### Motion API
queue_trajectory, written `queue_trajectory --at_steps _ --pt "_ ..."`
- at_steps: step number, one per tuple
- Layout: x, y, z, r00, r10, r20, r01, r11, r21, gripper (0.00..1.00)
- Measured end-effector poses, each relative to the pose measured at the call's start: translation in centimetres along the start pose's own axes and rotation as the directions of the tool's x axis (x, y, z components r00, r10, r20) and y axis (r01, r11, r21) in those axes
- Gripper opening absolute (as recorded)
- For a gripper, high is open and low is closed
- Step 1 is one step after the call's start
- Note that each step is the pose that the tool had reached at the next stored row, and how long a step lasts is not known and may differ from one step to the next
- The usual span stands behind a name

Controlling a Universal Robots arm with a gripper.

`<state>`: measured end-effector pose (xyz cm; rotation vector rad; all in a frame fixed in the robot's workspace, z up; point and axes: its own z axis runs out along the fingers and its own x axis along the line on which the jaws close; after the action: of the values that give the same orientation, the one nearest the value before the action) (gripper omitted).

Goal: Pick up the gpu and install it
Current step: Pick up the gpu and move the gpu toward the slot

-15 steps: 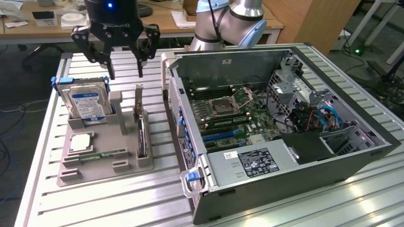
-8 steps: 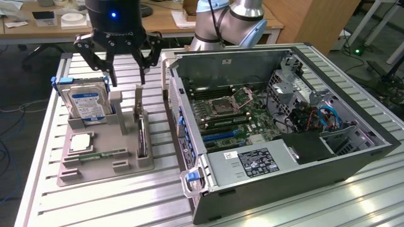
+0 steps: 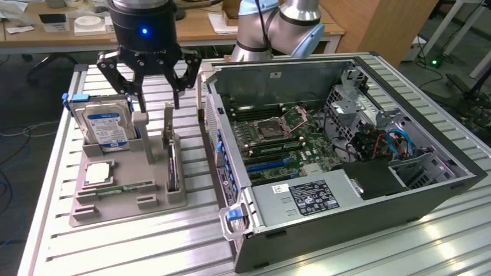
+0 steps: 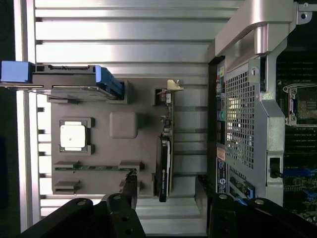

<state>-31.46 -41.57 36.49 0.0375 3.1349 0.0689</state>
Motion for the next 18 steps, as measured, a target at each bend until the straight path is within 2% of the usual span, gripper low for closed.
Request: queue_trajectory --at_steps 5,8,9,10,11,14,18 --pt "0.0 -0.05 0.92 1.0000 -0.001 -0.0026 0.001 1.0000 -0.0001 0.59" --pt "0.0 -0.08 1.43 1.0000 -0.001 -0.0063 0.001 1.0000 0.0002 0.60" --pt "0.0 -0.09 1.58 1.0000 -0.001 -0.0074 0.001 1.0000 0.0002 0.66" --pt "0.0 -0.10 1.76 1.0000 -0.001 -0.0085 0.001 1.0000 0.0002 0.66" --pt "0.0 -0.11 1.94 1.0000 -0.001 -0.0094 0.001 1.0000 0.0003 0.72" --pt "-0.1 -0.13 2.49 0.9999 -0.001 -0.0105 0.001 1.0000 0.0005 0.72" --pt "-0.1 -0.16 3.12 0.9999 0.000 -0.0104 0.000 1.0000 0.0075 0.72"
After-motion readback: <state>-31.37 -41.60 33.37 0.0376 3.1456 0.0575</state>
